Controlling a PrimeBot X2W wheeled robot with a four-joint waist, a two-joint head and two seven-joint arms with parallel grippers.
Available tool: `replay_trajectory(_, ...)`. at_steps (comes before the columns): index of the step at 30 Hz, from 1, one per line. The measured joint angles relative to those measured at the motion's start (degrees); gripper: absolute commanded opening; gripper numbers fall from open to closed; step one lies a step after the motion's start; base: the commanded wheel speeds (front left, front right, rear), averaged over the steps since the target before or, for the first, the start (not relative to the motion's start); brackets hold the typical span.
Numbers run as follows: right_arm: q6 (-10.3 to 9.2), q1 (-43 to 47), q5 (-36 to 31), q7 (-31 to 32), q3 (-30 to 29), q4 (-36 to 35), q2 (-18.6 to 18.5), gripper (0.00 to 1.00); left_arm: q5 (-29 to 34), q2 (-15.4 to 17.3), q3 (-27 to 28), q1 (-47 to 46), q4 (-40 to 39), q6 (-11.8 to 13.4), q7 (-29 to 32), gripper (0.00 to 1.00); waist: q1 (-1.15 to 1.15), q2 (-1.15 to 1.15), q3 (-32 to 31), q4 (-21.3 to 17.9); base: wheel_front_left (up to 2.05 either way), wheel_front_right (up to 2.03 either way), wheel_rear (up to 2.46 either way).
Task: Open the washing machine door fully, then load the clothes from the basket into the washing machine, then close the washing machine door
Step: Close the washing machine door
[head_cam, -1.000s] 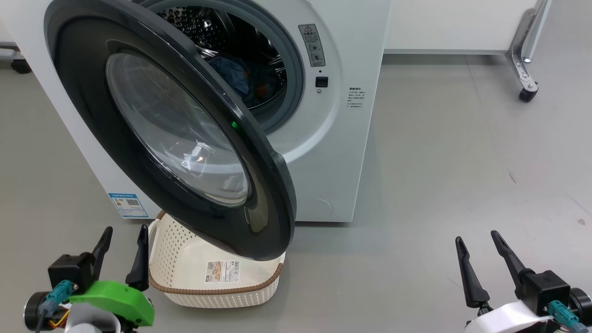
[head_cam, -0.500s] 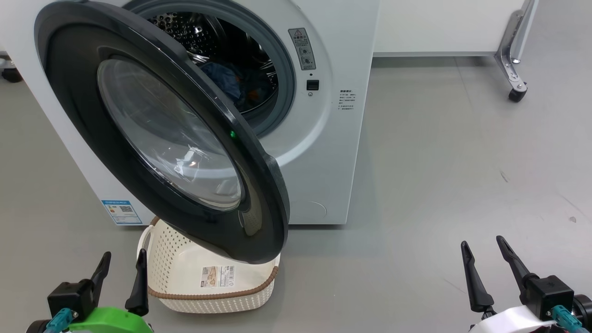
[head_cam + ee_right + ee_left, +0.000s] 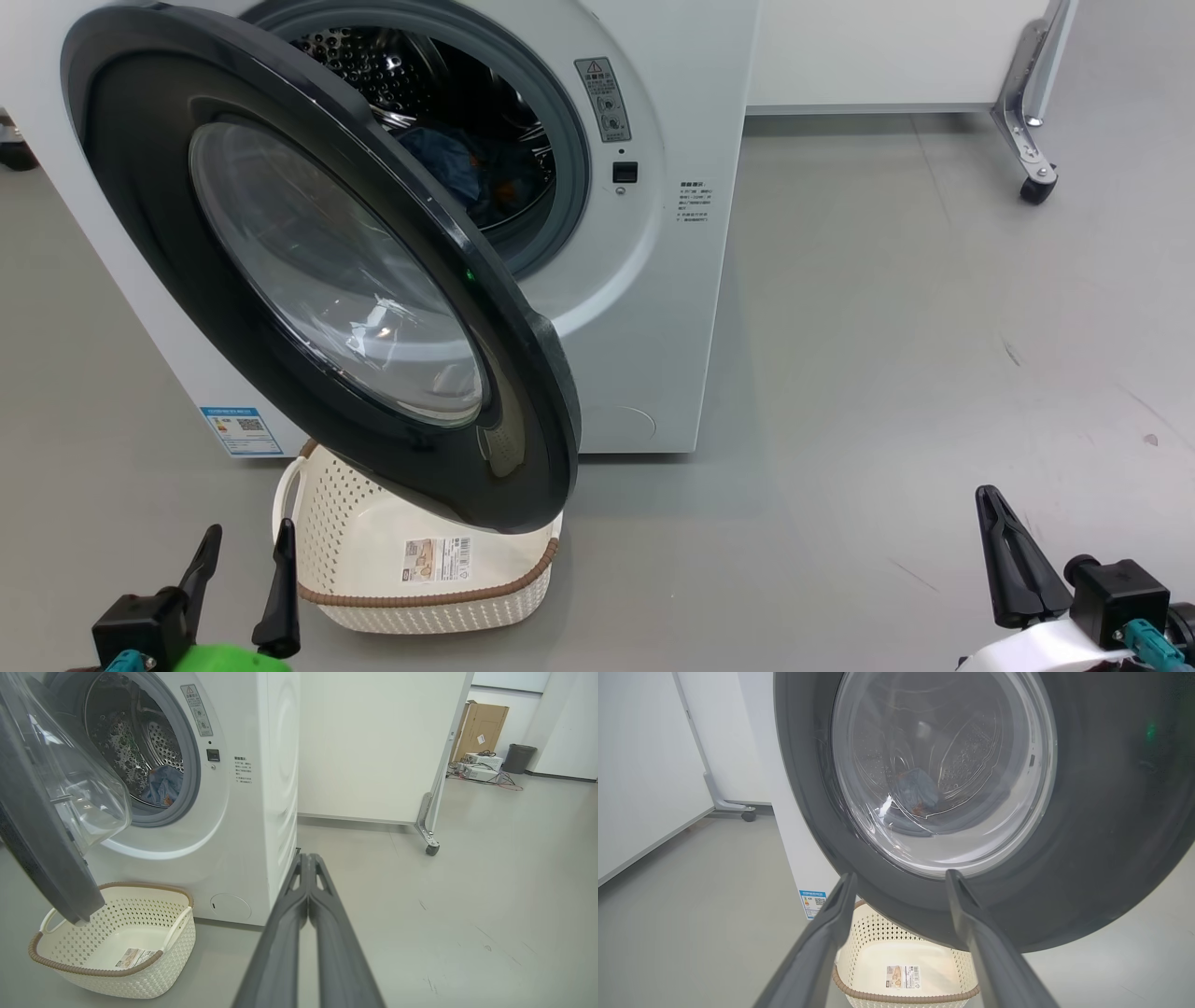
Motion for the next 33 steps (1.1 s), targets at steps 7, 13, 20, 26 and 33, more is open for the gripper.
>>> replay_trajectory(7, 0.00, -1.97, 0.15, 0.00, 0.42, -3.11, 0.27, 0.00, 0.54, -1.10, 0.46, 0.86, -0.99, 0.00, 0.00, 1.00, 0.00, 0.00, 0.19, 0.38, 0.00, 0.00, 0.00)
replay_trajectory(13, 0.00, -9.66, 0.46, -0.01, 4.88, -10.33, 0.63, 0.00, 0.91, -1.48, 1.20, 0.98, -2.00, 0.00, 0.00, 1.00, 0.00, 0.00, 0.29, 0.88, 0.00, 0.00, 0.00)
replay_trajectory(20, 0.00, -17.93, 2.13, -0.02, 14.49, -18.27, 1.78, 0.00, 1.54, -2.86, 1.25, 1.17, -2.66, -0.08, 0.00, 1.00, 0.00, 0.00, 0.38, 1.68, 0.00, 0.00, 0.00)
replay_trajectory(26, 0.00, -24.12, 2.82, -0.08, 25.83, -21.84, 1.71, 0.00, 2.50, -3.78, -0.07, 1.04, -2.92, -0.99, 0.00, 1.00, 0.00, 0.00, 0.57, 3.58, 0.00, 0.00, 0.00)
replay_trajectory(33, 0.00, -25.14, 6.22, -0.08, 37.66, -16.61, 1.72, 0.00, 3.10, -5.10, -1.00, 0.49, -3.78, -1.54, -0.14, 1.00, 0.00, 0.00, 1.12, 6.56, 0.00, 0.00, 0.00)
